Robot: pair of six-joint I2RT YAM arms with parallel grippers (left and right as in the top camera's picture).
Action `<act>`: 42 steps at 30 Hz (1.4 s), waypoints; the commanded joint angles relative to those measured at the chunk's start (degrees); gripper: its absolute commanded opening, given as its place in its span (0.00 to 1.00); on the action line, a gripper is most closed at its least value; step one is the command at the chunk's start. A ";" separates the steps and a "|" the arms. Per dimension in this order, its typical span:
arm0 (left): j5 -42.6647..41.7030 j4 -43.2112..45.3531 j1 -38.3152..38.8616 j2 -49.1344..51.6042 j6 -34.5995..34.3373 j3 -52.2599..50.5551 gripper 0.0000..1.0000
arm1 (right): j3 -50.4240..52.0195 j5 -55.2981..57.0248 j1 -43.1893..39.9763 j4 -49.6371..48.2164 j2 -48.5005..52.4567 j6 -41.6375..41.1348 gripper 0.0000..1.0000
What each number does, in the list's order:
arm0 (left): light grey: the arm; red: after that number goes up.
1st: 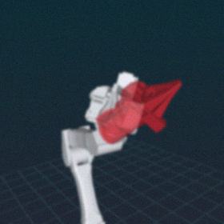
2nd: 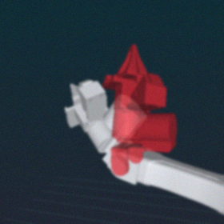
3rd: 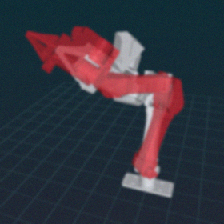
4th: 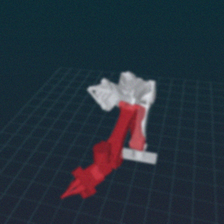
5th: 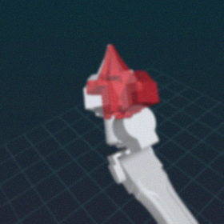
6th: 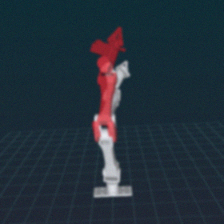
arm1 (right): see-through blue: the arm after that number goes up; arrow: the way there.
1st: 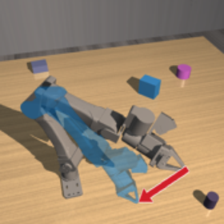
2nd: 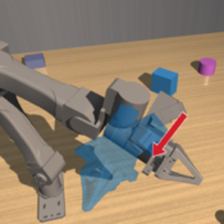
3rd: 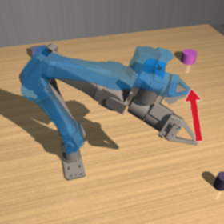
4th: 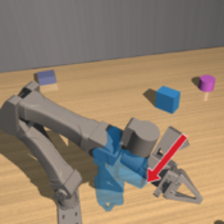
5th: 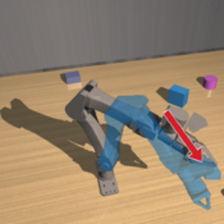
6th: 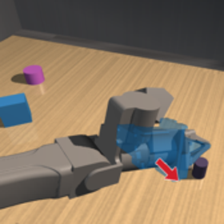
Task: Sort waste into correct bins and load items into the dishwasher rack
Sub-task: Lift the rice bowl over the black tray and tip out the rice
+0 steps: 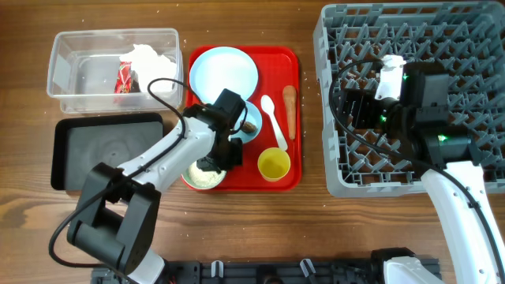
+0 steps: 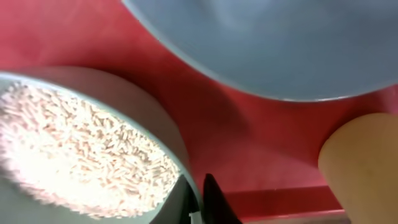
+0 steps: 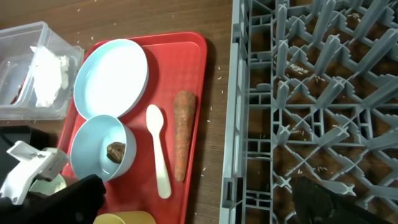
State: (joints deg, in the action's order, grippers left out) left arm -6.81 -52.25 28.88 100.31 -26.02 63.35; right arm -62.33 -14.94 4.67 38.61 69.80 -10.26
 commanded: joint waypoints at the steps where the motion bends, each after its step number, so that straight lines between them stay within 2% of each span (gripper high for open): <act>1: -1.09 -5.81 -0.52 -0.24 0.07 5.31 0.04 | -1.09 0.72 -0.20 0.07 0.13 -0.42 1.00; 8: -1.09 -23.12 -7.50 -1.18 0.33 22.56 0.04 | -1.09 0.72 -0.20 0.02 0.13 -0.42 1.00; 12: -2.01 -25.00 -16.00 -4.07 3.04 24.59 0.04 | -1.09 0.74 -0.20 0.00 0.13 -0.37 1.00; 14: -4.98 -25.24 -20.96 -4.31 6.56 24.59 0.04 | -1.09 0.74 -0.20 0.00 0.13 -0.35 1.00; 21: -27.28 -17.94 -42.51 -3.80 21.79 22.32 0.04 | -1.09 0.74 -0.20 0.09 0.13 -0.33 1.00; 26: -44.02 -12.52 -56.98 -3.76 30.45 15.98 0.04 | -1.09 0.72 -0.20 0.00 0.13 -0.39 1.00; 30: -53.09 -10.56 -65.53 -3.67 36.61 9.11 0.04 | -1.09 0.70 -0.17 0.04 0.13 -0.61 0.99; 36: -62.82 -1.70 -76.24 -2.08 36.79 -1.38 0.04 | -1.09 0.70 -0.20 0.02 0.13 -1.88 1.00; 42: -76.81 -1.66 -80.06 -0.96 35.78 -2.08 0.04 | -1.09 0.70 -0.17 0.04 0.13 -1.88 1.00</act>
State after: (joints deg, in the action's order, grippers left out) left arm -71.88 -53.76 -50.13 98.91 9.23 61.52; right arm -62.33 -14.94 4.67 38.74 69.82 -11.35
